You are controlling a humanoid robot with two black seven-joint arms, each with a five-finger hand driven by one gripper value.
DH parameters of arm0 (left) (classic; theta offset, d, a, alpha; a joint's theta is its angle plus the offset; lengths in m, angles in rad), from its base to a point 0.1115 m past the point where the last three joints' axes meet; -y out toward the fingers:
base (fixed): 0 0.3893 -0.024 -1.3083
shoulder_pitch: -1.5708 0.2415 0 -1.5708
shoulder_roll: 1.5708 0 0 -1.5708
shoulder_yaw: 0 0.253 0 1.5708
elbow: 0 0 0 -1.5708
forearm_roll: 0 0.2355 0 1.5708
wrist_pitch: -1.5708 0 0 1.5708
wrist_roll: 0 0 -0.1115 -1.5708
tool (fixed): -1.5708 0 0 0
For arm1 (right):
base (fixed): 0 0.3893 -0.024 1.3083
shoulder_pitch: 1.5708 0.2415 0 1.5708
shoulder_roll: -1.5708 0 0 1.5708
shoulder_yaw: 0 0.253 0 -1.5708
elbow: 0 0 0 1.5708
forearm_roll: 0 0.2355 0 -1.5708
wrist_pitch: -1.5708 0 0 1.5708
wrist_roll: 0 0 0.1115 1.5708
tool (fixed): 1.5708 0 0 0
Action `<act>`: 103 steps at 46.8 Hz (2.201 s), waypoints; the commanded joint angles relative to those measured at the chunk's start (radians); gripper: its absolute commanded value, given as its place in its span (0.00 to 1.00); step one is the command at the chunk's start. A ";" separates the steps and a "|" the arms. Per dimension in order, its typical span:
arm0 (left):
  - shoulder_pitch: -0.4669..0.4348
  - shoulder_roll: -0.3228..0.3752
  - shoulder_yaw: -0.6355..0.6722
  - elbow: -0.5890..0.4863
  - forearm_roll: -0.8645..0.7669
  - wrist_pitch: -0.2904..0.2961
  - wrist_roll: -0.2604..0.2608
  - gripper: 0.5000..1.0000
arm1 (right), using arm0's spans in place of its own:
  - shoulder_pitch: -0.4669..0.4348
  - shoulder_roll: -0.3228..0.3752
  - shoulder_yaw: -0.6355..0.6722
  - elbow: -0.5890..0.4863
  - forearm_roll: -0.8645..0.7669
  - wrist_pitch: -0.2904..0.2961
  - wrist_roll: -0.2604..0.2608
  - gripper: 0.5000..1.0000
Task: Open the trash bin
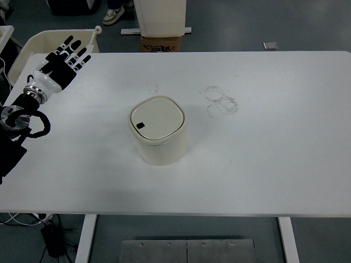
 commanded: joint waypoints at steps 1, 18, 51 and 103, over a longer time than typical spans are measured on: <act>0.000 0.000 0.001 0.000 0.000 0.000 0.000 1.00 | 0.000 0.000 -0.001 0.000 0.000 0.000 0.000 0.99; -0.006 0.006 -0.003 -0.003 -0.008 0.006 0.002 1.00 | 0.000 0.000 0.001 0.000 0.000 0.000 0.000 0.99; -0.012 0.008 0.001 -0.004 0.147 0.003 0.000 1.00 | 0.000 0.000 0.001 0.000 0.000 0.000 0.000 0.99; -0.274 0.389 0.315 -0.600 0.158 0.023 0.006 1.00 | 0.000 0.000 0.001 0.000 0.000 0.000 0.000 0.99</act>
